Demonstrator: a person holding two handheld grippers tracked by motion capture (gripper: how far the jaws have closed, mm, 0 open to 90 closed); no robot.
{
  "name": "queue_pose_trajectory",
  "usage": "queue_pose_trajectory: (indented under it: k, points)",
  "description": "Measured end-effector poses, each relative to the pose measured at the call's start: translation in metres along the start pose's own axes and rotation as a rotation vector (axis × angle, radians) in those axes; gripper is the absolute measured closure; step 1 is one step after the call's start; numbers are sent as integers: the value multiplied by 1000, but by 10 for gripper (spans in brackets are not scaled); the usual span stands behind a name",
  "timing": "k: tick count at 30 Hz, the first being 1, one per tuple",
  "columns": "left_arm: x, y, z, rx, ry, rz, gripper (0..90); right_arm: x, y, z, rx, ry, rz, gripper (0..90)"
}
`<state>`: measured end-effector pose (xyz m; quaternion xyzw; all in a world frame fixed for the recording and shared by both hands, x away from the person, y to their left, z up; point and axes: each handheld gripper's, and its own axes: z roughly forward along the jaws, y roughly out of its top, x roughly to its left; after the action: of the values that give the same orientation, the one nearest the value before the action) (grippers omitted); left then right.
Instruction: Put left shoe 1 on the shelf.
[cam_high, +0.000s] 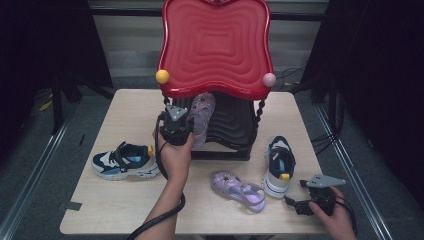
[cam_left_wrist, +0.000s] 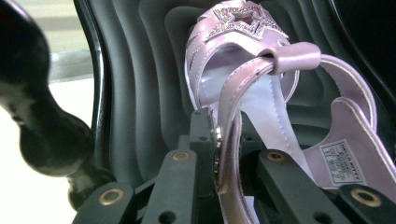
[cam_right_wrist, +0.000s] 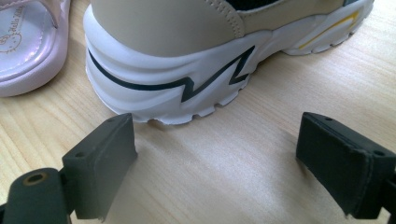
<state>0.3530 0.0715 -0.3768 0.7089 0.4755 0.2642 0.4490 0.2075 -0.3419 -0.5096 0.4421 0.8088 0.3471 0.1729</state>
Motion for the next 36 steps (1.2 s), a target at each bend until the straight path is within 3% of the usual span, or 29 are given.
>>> queue_pose_trajectory:
  k: [11,15,16,19,21,22,25,27,33,36]
  points:
    - [-2,3,8,-45,48,-26,819,0,0,0,-1,1,-8,109]
    - [-4,5,12,-60,78,-61,820,0,0,0,-2,2,-8,109]
    - [-3,5,13,-61,70,-45,819,0,0,0,-2,2,-8,109]
    - [-5,5,16,-77,88,-46,819,0,0,0,-2,3,-8,109]
    - [-6,5,17,-88,103,-76,820,0,0,0,-2,3,-9,109]
    - [-6,6,18,-93,98,-57,820,0,0,1,-2,3,-9,109]
    - [-10,8,21,-105,109,-83,819,0,1,1,-4,6,-13,109]
    - [-9,10,23,-112,98,-74,819,0,1,1,-2,6,-12,109]
    - [-9,14,27,-130,133,-117,819,0,1,1,-3,6,-13,109]
    - [-9,14,29,-144,150,-113,818,0,1,1,-2,7,-13,109]
